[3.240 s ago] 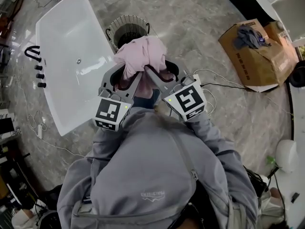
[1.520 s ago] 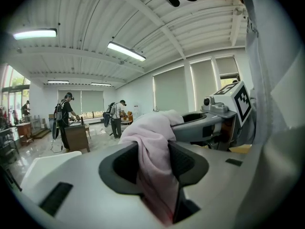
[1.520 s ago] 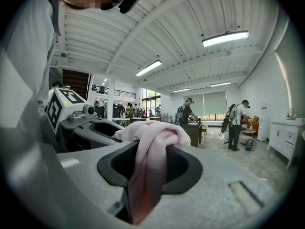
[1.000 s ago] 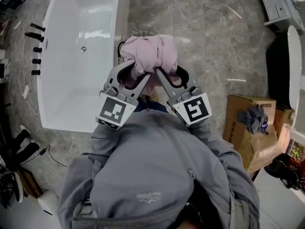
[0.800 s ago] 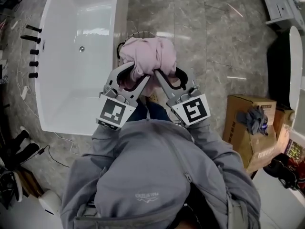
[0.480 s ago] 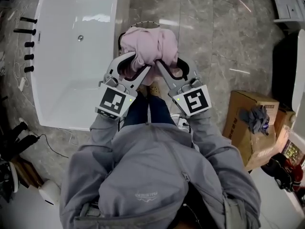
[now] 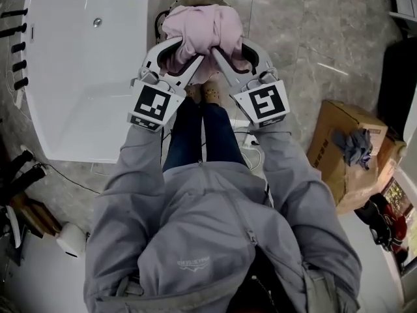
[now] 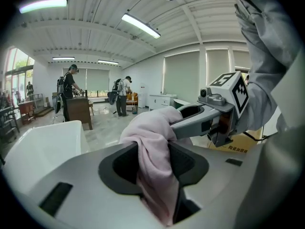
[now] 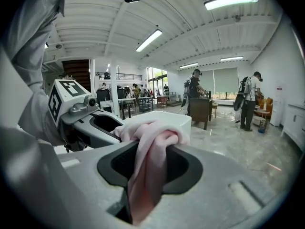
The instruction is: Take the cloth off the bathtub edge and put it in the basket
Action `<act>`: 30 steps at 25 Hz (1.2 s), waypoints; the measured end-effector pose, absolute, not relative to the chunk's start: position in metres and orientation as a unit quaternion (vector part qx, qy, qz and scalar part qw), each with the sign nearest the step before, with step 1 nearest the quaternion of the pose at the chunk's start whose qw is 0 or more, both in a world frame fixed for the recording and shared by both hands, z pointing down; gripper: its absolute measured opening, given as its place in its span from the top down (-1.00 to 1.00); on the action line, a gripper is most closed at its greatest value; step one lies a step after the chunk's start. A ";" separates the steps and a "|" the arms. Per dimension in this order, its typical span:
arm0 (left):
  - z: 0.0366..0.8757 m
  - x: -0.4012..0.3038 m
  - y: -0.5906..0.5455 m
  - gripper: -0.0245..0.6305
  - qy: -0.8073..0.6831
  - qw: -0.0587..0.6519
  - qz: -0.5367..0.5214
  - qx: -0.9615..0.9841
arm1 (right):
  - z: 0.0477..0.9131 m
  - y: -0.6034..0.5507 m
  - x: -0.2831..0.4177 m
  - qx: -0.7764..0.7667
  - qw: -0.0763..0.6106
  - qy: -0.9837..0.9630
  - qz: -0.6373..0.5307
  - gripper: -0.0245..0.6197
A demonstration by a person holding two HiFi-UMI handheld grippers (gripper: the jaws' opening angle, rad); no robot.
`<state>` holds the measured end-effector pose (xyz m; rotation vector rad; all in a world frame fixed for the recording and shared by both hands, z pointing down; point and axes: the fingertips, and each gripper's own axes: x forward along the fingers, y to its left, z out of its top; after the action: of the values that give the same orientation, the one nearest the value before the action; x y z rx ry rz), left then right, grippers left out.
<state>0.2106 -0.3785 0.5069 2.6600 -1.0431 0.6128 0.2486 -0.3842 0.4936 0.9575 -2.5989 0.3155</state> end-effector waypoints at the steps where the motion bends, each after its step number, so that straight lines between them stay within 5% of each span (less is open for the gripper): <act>1: 0.517 0.210 -0.380 0.42 -0.354 0.114 0.212 0.904 | 0.503 -0.386 0.248 0.337 0.184 -0.916 0.113 0.52; 12: 0.618 0.207 -0.393 0.40 -0.351 0.157 0.295 0.875 | 0.603 -0.403 0.252 0.314 0.309 -0.887 0.140 0.51; 16: 0.681 0.195 -0.386 0.15 -0.372 0.230 0.370 0.820 | 0.664 -0.404 0.275 0.333 0.403 -0.831 0.191 0.29; 19: 0.696 0.186 -0.379 0.12 -0.384 0.256 0.378 0.802 | 0.678 -0.400 0.289 0.349 0.403 -0.812 0.238 0.14; 30: 0.674 0.182 -0.381 0.12 -0.389 0.249 0.351 0.815 | 0.662 -0.389 0.277 0.342 0.382 -0.826 0.232 0.17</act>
<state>0.1819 -0.3808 0.6741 2.2194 -1.0591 0.9576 0.2766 -0.3895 0.6623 0.8733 -2.1073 0.5925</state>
